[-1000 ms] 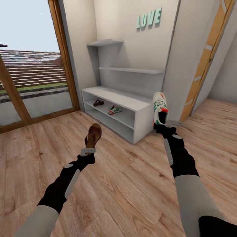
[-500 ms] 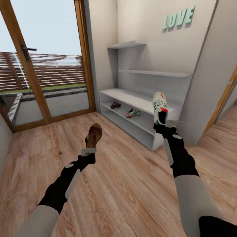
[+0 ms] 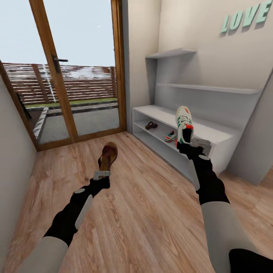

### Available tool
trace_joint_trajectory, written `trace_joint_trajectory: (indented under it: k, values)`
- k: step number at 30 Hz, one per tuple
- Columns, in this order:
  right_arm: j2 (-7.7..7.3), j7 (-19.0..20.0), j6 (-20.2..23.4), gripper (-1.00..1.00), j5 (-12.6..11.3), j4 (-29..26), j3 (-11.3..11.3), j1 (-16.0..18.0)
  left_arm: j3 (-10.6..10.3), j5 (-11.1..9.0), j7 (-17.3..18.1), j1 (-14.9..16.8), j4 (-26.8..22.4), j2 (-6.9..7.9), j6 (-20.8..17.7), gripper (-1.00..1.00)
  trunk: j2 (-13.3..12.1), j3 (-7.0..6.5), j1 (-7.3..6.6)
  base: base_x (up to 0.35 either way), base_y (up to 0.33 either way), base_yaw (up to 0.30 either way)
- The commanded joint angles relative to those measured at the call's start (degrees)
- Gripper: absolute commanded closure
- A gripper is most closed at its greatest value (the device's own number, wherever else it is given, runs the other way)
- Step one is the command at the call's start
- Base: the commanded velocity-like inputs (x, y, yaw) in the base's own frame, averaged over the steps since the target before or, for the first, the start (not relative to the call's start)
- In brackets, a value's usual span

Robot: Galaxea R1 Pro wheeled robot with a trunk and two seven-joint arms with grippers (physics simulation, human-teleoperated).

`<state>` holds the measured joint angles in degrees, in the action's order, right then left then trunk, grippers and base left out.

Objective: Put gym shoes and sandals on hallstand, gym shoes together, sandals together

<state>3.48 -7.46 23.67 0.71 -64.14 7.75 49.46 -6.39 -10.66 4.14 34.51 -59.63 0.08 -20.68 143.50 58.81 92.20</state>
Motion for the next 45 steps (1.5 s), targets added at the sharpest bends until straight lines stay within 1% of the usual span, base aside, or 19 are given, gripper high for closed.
trace_joint_trajectory:
  k: [1, 11, 45]
  values:
    - [0.04, -0.1, 0.3, 1.0, 0.1, -0.1, 0.1, 0.0, 0.0, -0.2, 0.1, 0.0, -0.1, 0.01, -0.3, 1.0, 0.0, -0.01, 0.02, 0.286, 0.156, 0.231]
    - [0.04, -0.1, 0.3, 1.0, 0.1, -0.1, 0.1, 0.1, 0.0, -0.2, 0.1, 0.0, 0.0, 0.01, -0.3, 1.0, 0.0, -0.52, 0.02, 0.297, 0.127, 0.197]
    - [0.04, 0.1, 0.3, 1.0, 0.4, 0.4, 0.0, 0.0, -0.1, -0.2, 0.1, 0.0, 0.0, 0.01, -0.3, 1.0, 0.0, -0.56, 0.02, 0.332, 0.098, 0.004]
